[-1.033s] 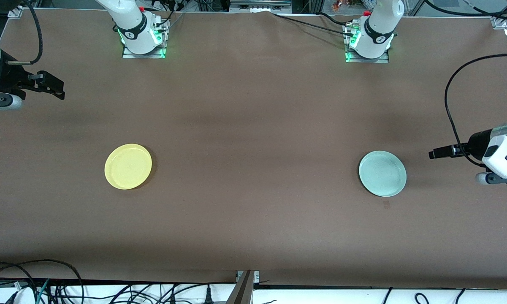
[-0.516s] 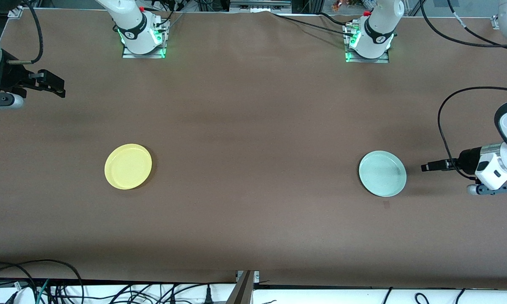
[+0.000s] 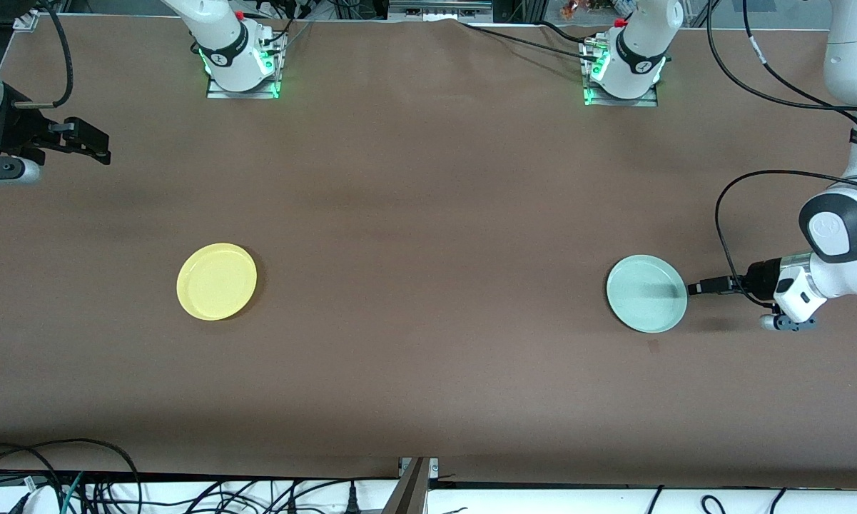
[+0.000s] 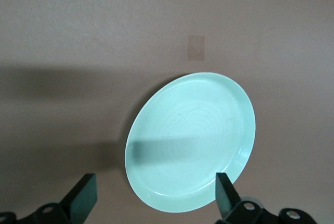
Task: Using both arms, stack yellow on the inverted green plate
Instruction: 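Lower the left gripper to the green plate rim and grasp it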
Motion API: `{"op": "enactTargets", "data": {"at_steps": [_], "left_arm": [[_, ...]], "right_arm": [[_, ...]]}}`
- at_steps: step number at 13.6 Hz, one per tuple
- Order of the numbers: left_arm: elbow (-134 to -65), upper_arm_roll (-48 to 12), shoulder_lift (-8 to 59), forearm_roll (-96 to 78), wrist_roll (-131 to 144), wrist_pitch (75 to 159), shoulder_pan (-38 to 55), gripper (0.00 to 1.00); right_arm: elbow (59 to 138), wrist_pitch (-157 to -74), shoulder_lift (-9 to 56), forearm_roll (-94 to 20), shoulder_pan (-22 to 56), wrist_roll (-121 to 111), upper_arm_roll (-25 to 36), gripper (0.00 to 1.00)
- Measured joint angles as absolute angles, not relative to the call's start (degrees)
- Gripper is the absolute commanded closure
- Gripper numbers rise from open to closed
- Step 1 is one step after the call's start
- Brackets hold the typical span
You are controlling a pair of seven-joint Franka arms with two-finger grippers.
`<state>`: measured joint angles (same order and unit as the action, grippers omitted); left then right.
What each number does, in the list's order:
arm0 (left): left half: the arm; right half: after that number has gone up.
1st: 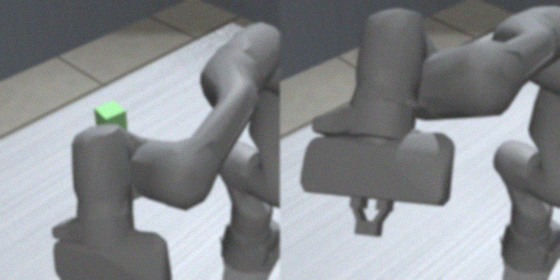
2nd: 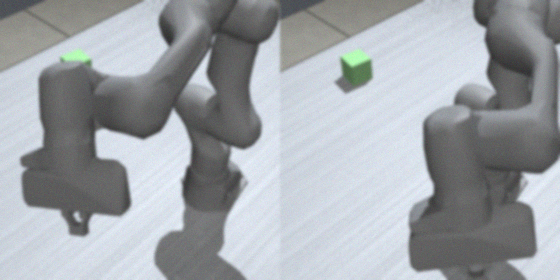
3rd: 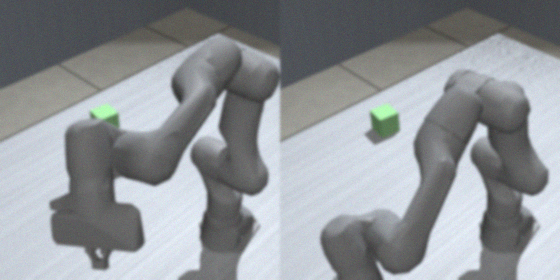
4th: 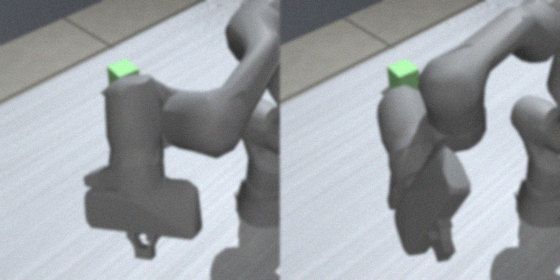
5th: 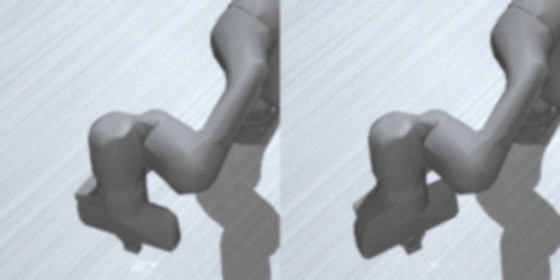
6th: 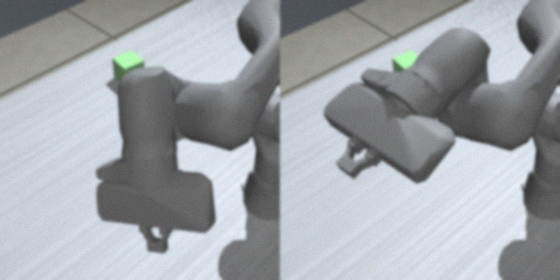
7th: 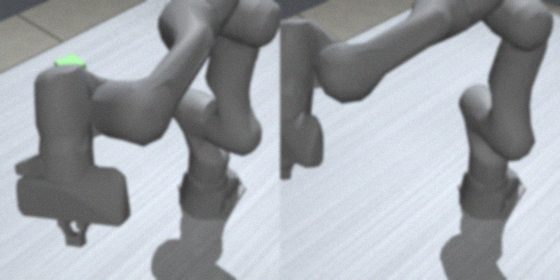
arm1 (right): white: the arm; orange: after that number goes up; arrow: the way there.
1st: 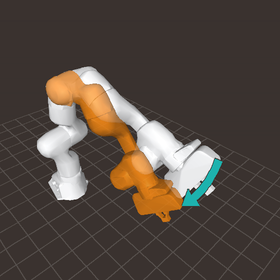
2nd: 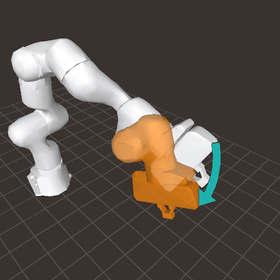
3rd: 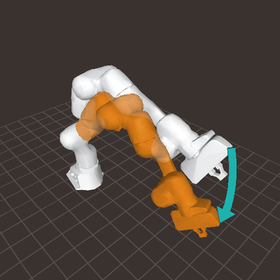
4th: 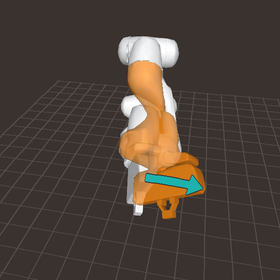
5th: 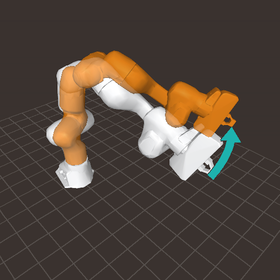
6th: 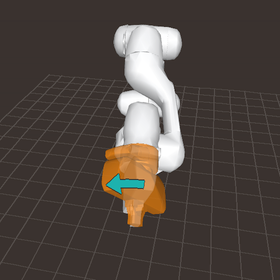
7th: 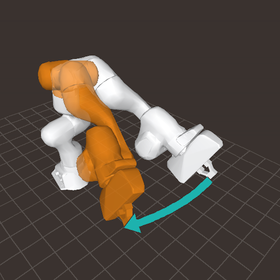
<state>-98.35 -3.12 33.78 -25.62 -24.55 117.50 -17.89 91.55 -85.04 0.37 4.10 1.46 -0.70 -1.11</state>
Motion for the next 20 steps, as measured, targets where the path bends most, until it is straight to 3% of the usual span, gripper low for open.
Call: {"op": "enactTargets", "data": {"at_steps": [7,9,11,14,18,20], "left_arm": [[-102.43,-3.25,35.98,-27.89,-31.50,122.03,-18.86,0.00],[-102.61,-3.27,35.99,-27.89,-32.22,123.28,-18.84,0.11],[-102.61,-3.42,35.99,-27.89,-32.49,124.62,-18.69,0.13],[-102.76,-3.69,36.08,-27.89,-32.70,126.00,-18.55,0.32],[-102.91,-3.77,36.80,-27.89,-32.98,127.17,-18.08,0.42],[-102.91,-3.77,37.13,-27.89,-33.00,127.83,-17.84,0.61]], "right_arm": [[91.55,-84.99,0.37,4.10,1.46,-0.70,-1.11,0.00],[91.55,-84.99,0.37,4.10,1.46,-0.70,-1.11,0.00],[91.55,-84.99,0.37,4.09,1.46,-0.70,-1.11,0.00],[91.55,-84.99,0.37,4.09,1.46,-0.70,-1.11,0.00],[91.55,-84.99,0.37,4.09,1.46,-0.70,-1.11,0.00],[91.55,-84.99,0.37,4.09,1.46,-0.70,-1.11,0.00]]}}
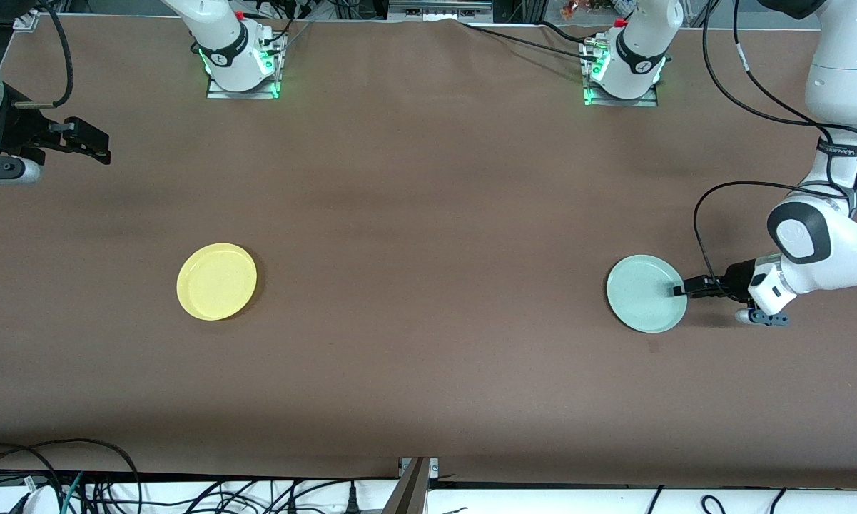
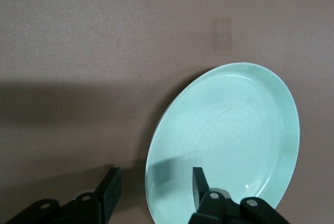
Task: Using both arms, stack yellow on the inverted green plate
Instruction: 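Lower the left gripper to the green plate rim and grasp it, then lift the green plate with the left gripper and tilt it over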
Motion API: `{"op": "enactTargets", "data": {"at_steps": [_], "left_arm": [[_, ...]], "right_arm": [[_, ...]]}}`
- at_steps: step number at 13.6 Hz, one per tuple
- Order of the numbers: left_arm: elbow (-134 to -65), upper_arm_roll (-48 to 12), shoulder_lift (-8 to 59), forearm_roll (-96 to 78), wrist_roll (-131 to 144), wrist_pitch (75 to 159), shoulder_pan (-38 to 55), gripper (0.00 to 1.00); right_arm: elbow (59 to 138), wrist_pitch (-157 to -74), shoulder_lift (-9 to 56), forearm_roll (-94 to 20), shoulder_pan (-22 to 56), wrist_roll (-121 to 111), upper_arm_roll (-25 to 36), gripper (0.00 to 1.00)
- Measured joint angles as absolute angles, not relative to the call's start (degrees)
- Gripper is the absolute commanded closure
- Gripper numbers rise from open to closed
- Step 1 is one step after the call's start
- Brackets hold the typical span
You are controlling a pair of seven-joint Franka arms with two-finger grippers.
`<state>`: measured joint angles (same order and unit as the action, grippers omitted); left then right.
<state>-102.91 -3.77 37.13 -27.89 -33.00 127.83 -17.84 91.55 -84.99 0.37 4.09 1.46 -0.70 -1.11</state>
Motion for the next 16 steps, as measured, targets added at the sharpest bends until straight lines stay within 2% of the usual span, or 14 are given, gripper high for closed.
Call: {"op": "enactTargets", "data": {"at_steps": [4,16], "left_arm": [[-102.91,-3.78,37.25,-27.89,-33.11,128.10,-17.24,1.00],[-102.27,-3.92,36.95,-27.88,-33.81,129.80,-15.49,1.00]], "right_arm": [[91.54,-84.99,0.37,4.08,1.51,-0.70,-1.30,0.00],[91.53,-84.72,0.37,4.06,1.55,-0.70,-1.41,0.00]]}}
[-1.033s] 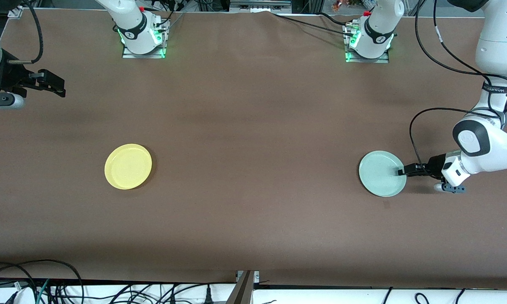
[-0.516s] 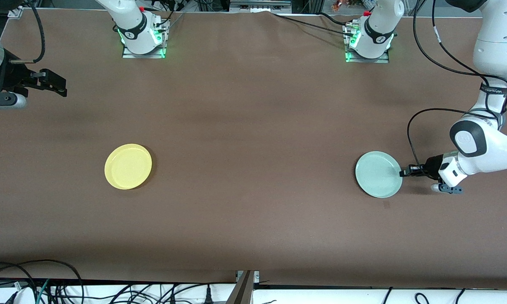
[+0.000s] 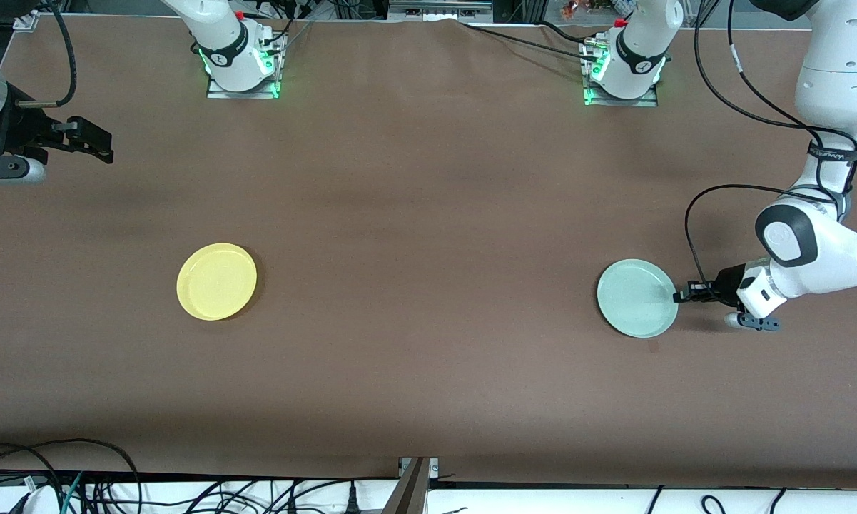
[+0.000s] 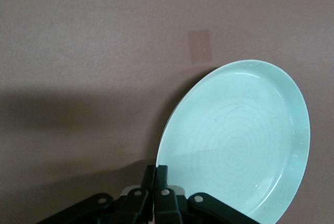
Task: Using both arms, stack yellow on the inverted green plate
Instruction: 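Lift the green plate with the left gripper and tilt it over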
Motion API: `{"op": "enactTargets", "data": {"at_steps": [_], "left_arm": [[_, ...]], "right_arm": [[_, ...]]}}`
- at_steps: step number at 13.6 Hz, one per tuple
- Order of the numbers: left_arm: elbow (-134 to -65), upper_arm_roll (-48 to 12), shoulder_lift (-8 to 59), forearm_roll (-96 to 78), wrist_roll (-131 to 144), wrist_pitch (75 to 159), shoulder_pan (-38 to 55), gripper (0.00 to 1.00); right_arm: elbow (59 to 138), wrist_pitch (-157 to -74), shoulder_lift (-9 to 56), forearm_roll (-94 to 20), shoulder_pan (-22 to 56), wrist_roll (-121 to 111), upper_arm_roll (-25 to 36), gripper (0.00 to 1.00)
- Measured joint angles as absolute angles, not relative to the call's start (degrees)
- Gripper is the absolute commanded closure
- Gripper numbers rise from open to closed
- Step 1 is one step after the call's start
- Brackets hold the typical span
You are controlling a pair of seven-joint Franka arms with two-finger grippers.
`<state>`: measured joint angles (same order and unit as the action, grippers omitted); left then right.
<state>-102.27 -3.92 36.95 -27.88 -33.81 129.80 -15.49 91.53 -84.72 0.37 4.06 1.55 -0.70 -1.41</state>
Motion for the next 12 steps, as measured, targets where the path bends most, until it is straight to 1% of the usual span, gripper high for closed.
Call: {"op": "enactTargets", "data": {"at_steps": [6,12], "left_arm": [[-99.38,-4.55,31.71,-21.16,-33.94,129.82,-11.86,1.00],[-91.80,-6.19,29.65,-4.45,-32.60,130.17,-5.22,1.00]], "right_arm": [[91.52,-84.71,0.37,4.05,1.58,-0.70,-1.43,0.00],[91.52,-84.61,0.37,4.06,1.54,-0.70,-1.27,0.00]]}}
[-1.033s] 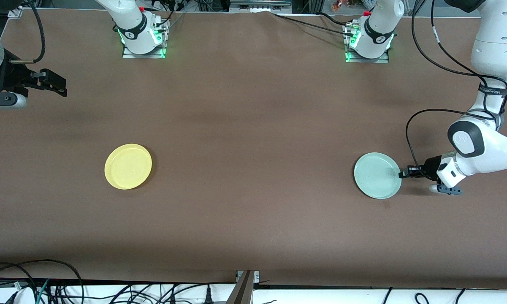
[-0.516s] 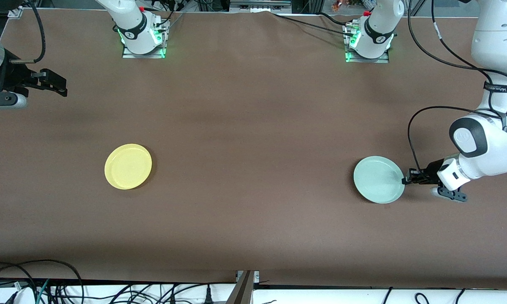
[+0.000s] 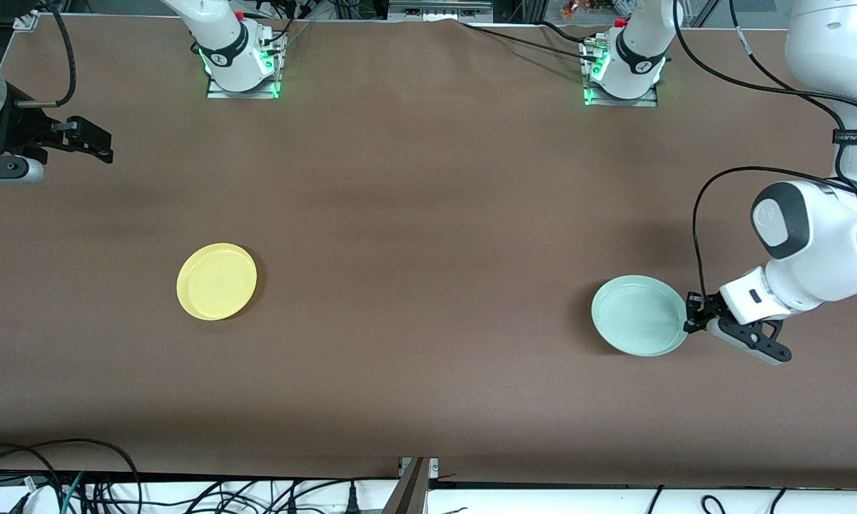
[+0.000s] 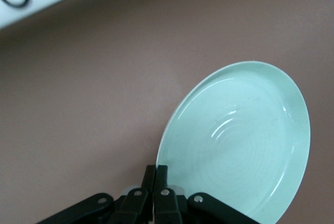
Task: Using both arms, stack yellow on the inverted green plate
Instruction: 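Lift the green plate with the left gripper and tilt it over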
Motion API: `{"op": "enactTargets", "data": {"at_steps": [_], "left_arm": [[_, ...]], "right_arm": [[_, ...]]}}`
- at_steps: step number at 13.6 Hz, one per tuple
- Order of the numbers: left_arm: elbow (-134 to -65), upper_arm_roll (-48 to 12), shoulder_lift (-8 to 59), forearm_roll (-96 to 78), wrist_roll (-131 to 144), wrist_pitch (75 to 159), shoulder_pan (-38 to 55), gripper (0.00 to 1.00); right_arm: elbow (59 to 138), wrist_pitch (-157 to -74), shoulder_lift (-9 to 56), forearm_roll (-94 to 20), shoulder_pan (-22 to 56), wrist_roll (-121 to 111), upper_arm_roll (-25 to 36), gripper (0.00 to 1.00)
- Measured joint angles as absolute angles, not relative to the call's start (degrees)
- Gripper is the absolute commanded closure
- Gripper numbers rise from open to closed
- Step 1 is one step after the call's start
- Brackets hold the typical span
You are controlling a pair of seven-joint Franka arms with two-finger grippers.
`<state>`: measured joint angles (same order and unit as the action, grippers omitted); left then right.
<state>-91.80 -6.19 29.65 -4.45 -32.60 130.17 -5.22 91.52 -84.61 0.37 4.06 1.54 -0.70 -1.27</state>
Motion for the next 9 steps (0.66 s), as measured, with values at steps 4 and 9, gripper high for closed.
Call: {"op": "enactTargets", "data": {"at_steps": [4,9], "left_arm": [[-87.88,-9.37,29.63,16.36,-28.03,132.06,-0.57,1.00],[-87.48,-17.30,29.64,49.90,-13.88,133.88,0.79,1.00]], "right_arm": [[91.52,-84.57,0.37,4.06,1.52,-0.67,-1.21,0.00],[91.50,-84.44,0.37,4.06,1.51,-0.66,-1.19,0.00]]}}
